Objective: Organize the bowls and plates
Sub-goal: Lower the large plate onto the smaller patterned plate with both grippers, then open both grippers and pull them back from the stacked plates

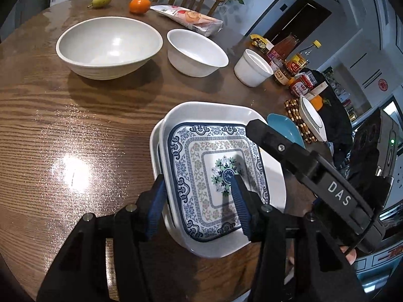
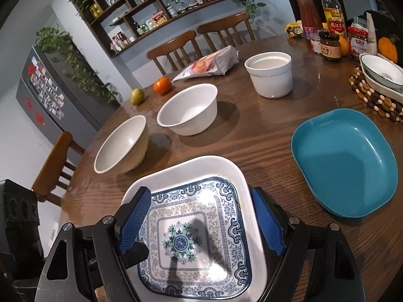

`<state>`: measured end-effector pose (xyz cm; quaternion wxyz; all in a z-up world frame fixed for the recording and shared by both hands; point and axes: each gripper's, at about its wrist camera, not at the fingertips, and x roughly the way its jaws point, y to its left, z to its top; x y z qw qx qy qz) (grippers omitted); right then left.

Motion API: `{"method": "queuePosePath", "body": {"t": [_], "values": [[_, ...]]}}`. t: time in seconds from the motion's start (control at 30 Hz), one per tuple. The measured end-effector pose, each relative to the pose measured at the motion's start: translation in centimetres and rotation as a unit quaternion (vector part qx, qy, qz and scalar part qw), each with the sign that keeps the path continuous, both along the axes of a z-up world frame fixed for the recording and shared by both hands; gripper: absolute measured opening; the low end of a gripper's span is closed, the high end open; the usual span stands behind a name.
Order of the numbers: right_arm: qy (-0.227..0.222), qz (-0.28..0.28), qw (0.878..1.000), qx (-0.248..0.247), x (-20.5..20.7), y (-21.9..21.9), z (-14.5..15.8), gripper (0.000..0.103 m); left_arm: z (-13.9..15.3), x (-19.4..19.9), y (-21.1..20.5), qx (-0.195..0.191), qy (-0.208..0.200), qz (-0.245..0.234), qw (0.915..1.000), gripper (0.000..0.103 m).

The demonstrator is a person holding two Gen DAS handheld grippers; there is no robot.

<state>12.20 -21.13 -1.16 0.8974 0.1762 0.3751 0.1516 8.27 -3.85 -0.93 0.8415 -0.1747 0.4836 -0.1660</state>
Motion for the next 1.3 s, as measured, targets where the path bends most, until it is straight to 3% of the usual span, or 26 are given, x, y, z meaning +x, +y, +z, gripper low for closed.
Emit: {"method": "queuePosePath", "body": {"t": [0.23,0.4,0.63,1.3], "values": [[0.010,0.002,1.000,-0.002,0.3,0.1,-0.4,0.083,-0.1,0.1,0.3,-0.002,0.002,0.005,1.0000,0.051],[0.006,-0.002,1.000,-0.003,0.2,-0.1,-0.5,0.083,-0.1,0.1,0.3,-0.004,0.005,0.002,1.0000,0.062],[-0.012,0.003,1.000,-0.013,-0.5,0.2,0.3,0.083,1.0,-0.8,0.5,0.004,-0.027,0.005,0.9996,0.063],[-0.057,-0.014,0.998,-0.012,-3.5,-0.5,2.5,0.083,3.3,-2.6,0.6,0.056,-0.099,0.033,0.9929,0.079]]}}
